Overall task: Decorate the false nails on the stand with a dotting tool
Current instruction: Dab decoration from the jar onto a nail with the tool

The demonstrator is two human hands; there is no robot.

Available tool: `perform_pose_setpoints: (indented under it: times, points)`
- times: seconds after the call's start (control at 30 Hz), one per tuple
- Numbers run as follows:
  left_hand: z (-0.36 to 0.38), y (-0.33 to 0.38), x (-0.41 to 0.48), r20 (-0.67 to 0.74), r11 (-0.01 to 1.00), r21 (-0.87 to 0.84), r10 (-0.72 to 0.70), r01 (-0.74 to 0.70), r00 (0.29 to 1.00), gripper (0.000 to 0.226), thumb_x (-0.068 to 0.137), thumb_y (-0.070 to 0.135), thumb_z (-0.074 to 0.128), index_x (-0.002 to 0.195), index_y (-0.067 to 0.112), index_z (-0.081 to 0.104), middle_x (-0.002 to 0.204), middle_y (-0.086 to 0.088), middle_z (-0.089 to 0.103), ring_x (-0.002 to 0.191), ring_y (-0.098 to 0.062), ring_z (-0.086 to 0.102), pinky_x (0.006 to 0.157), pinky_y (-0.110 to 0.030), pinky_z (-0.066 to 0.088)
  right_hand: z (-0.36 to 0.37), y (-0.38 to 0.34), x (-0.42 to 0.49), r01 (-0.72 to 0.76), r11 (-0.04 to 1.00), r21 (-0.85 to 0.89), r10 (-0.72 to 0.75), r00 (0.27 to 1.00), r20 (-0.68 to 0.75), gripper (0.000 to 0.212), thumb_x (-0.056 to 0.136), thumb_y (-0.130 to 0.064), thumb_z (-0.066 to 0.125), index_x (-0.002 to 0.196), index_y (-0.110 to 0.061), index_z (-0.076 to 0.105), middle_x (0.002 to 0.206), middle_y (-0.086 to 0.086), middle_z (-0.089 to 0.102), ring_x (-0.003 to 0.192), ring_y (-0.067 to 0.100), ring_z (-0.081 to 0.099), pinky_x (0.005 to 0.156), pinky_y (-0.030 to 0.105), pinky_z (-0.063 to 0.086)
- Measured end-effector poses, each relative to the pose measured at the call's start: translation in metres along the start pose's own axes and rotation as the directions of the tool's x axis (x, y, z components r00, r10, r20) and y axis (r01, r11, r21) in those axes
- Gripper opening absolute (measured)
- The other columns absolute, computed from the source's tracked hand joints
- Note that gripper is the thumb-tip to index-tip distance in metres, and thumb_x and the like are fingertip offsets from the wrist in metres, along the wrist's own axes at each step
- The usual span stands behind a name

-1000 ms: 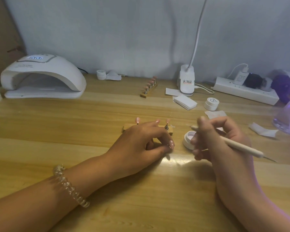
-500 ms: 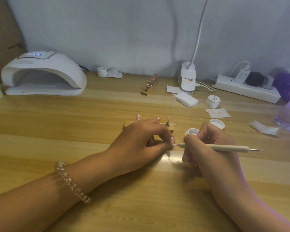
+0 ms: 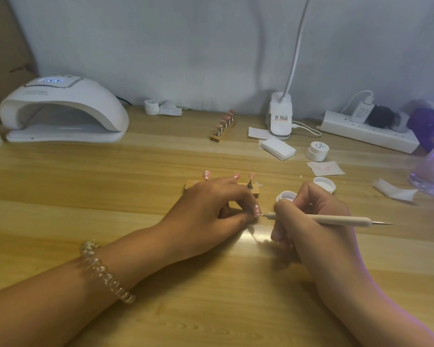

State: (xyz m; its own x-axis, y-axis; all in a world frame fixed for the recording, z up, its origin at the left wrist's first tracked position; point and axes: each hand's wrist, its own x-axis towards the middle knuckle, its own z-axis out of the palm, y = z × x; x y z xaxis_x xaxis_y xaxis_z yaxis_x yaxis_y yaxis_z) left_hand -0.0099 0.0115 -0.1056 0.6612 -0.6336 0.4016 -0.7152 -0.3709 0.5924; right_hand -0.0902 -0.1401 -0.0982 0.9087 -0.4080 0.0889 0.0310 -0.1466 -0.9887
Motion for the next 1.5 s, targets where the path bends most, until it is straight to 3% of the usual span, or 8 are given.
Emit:
perform_pose_setpoints:
  times: [0.13, 0.33, 0.9, 1.03, 1.2, 1.27, 1.37, 1.5]
  points:
    - [0.0, 0.0, 0.0, 0.005, 1.0, -0.007, -0.009, 0.009, 1.0, 0.01, 0.085, 0.011, 0.075, 0.088, 0.019, 0.074, 0.077, 0.008, 0.065, 0.056, -0.014, 0.054, 0.118, -0.022, 0.026, 0.0, -0.001, 0.0, 0.016, 1.0, -0.011, -0.016, 1.0, -0.001, 0.028, 0.076, -0.009, 0.06, 0.056, -0.019, 0.043, 0.047, 0.011, 0.059, 0.037, 0.015, 0.045, 0.037, 0.025, 0.037]
    - [0.001, 0.0, 0.0, 0.006, 0.999, -0.023, -0.023, 0.023, 1.0, 0.008, 0.085, 0.012, 0.075, 0.089, 0.019, 0.074, 0.081, 0.011, 0.065, 0.055, -0.013, 0.054, 0.119, -0.03, 0.028, 0.0, -0.001, -0.001, 0.015, 1.0, -0.015, -0.015, 1.0, 0.0, 0.027, 0.076, -0.009, 0.062, 0.06, -0.016, 0.041, 0.048, 0.011, 0.06, 0.038, 0.015, 0.047, 0.038, 0.027, 0.039]
    - [0.0, 0.0, 0.0, 0.009, 1.0, -0.022, -0.01, 0.01, 1.0, 0.008, 0.086, 0.012, 0.074, 0.09, 0.019, 0.075, 0.081, 0.018, 0.063, 0.058, -0.004, 0.053, 0.119, -0.032, 0.028, 0.0, 0.0, 0.0, 0.027, 1.0, 0.002, -0.027, 1.0, -0.005, 0.031, 0.078, -0.005, 0.061, 0.056, -0.019, 0.043, 0.046, 0.01, 0.058, 0.038, 0.016, 0.046, 0.045, 0.031, 0.04]
    - [0.001, 0.0, 0.0, 0.004, 1.0, -0.026, -0.005, 0.005, 1.0, 0.008, 0.086, 0.011, 0.074, 0.09, 0.018, 0.075, 0.081, 0.019, 0.063, 0.056, -0.004, 0.052, 0.119, -0.03, 0.028, 0.0, 0.0, 0.0, 0.036, 0.999, 0.016, -0.036, 0.999, -0.003, 0.031, 0.077, -0.007, 0.061, 0.056, -0.019, 0.042, 0.047, 0.01, 0.058, 0.038, 0.016, 0.045, 0.04, 0.027, 0.038]
    - [0.002, -0.003, -0.001, -0.004, 1.0, -0.005, 0.004, -0.004, 1.0, 0.004, 0.087, 0.015, 0.074, 0.09, 0.017, 0.075, 0.079, 0.013, 0.063, 0.051, -0.014, 0.052, 0.119, -0.025, 0.026, -0.009, -0.004, 0.005, 0.115, 0.987, 0.11, -0.096, 0.982, -0.16, 0.024, 0.069, -0.014, 0.062, 0.053, -0.023, 0.047, 0.044, 0.007, 0.055, 0.036, 0.01, 0.044, 0.036, 0.018, 0.035]
    - [0.003, -0.004, -0.002, -0.005, 1.0, 0.012, 0.006, -0.006, 1.0, 0.004, 0.088, 0.018, 0.073, 0.091, 0.019, 0.075, 0.082, 0.007, 0.064, 0.05, -0.014, 0.051, 0.119, -0.027, 0.027, -0.017, -0.003, 0.012, 0.127, 0.987, 0.099, -0.102, 0.969, -0.225, 0.026, 0.075, -0.015, 0.064, 0.058, -0.023, 0.047, 0.043, 0.001, 0.052, 0.037, 0.009, 0.042, 0.036, 0.018, 0.034]
    - [0.003, -0.005, -0.002, -0.001, 1.0, 0.026, 0.012, -0.012, 1.0, 0.005, 0.088, 0.02, 0.073, 0.092, 0.022, 0.075, 0.087, 0.002, 0.063, 0.051, -0.011, 0.051, 0.117, -0.031, 0.031, -0.025, 0.003, 0.022, 0.07, 0.994, 0.084, -0.048, 0.969, -0.244, 0.032, 0.087, -0.02, 0.066, 0.062, -0.022, 0.046, 0.044, -0.005, 0.047, 0.038, 0.008, 0.037, 0.038, 0.02, 0.03]
    - [0.004, -0.006, -0.003, -0.001, 0.999, 0.038, 0.019, -0.019, 1.0, 0.005, 0.088, 0.024, 0.073, 0.092, 0.025, 0.074, 0.088, 0.005, 0.061, 0.051, -0.003, 0.049, 0.113, -0.037, 0.038, -0.025, 0.009, 0.027, 0.063, 0.997, -0.039, -0.07, 0.975, -0.211, 0.03, 0.081, -0.013, 0.063, 0.058, -0.019, 0.045, 0.043, -0.002, 0.045, 0.04, 0.01, 0.036, 0.045, 0.023, 0.03]
